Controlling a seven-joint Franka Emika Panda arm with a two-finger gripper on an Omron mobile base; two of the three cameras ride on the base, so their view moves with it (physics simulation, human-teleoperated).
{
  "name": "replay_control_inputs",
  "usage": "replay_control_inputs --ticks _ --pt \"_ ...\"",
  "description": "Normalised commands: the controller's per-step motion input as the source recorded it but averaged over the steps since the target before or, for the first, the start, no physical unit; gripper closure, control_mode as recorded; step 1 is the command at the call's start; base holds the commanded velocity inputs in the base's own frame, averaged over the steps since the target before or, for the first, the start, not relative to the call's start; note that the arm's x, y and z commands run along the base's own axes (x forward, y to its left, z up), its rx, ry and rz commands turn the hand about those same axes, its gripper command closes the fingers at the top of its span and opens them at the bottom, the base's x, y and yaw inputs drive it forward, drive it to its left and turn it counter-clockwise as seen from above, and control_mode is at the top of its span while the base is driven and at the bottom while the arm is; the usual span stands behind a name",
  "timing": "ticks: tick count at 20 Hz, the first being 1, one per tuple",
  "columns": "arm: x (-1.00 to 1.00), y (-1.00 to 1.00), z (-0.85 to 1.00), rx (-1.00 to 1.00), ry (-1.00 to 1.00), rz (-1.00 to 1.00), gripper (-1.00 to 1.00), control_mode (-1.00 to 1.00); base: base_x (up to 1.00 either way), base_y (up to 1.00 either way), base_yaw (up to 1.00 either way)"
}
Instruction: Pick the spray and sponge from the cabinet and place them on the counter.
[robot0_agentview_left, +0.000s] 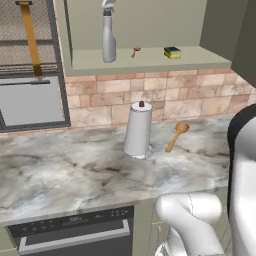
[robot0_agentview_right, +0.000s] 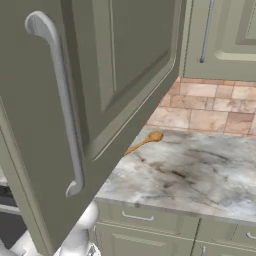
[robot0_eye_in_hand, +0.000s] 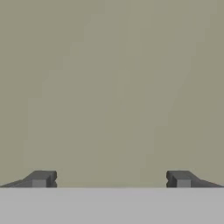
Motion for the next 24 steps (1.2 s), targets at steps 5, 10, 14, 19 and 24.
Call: replay_control_inputs --ticks 5,10,14,19,24 --pt "-0.39 -0.06 0.33 0.0 -0.24 0.12 -1.0 -1.0 0.0 0.0 0.0" --pt "-0.36 0.0 0.38 0.0 -0.27 0.14 -1.0 -1.0 0.0 0.0 0.0" --pt "-0.32 0.0 0.4 0.04 -0.2 0.17 -1.0 -1.0 0.0 0.0 0.0" --pt "-0.13 0.23 0.16 0.02 -0.11 0.2 -1.0 -1.0 0.0 0.0 0.0" --pt "-0.02 0.68 -0.02 0.0 -0.04 0.21 -1.0 -1.0 0.0 0.0 0.0"
